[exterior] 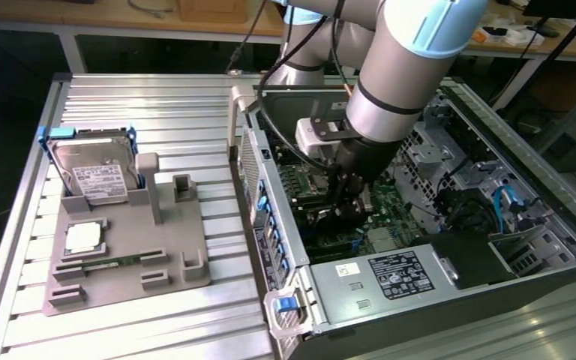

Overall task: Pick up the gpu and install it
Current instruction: 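Insert the gpu into the slot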

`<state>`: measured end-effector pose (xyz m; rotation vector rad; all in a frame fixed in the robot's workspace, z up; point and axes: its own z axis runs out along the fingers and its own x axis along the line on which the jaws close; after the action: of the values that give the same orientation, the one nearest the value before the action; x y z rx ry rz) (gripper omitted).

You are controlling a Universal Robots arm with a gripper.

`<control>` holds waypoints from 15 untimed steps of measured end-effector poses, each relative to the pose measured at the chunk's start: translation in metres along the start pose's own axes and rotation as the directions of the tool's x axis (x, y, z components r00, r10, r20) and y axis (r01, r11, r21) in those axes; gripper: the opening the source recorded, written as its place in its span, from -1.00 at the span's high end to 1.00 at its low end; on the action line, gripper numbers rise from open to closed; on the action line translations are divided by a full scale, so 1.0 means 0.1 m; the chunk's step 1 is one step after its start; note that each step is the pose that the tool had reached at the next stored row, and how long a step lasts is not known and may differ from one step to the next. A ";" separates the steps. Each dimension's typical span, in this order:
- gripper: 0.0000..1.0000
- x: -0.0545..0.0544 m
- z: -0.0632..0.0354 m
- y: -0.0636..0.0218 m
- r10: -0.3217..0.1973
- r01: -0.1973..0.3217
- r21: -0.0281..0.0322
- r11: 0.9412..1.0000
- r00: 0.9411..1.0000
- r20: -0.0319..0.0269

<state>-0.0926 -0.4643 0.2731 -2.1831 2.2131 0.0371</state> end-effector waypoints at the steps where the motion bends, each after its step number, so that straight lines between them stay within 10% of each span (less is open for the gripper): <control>1: 0.33 0.00 -0.026 0.000 0.000 0.000 0.000 1.000 1.000 0.000; 9: 0.36 -0.02 -0.110 0.000 0.000 0.000 0.001 1.000 1.000 -0.003; 15: 0.79 -0.02 -0.110 0.000 0.000 0.000 0.001 1.000 1.000 -0.003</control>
<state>-0.0926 -0.4624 0.2842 -2.1840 2.2140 0.0330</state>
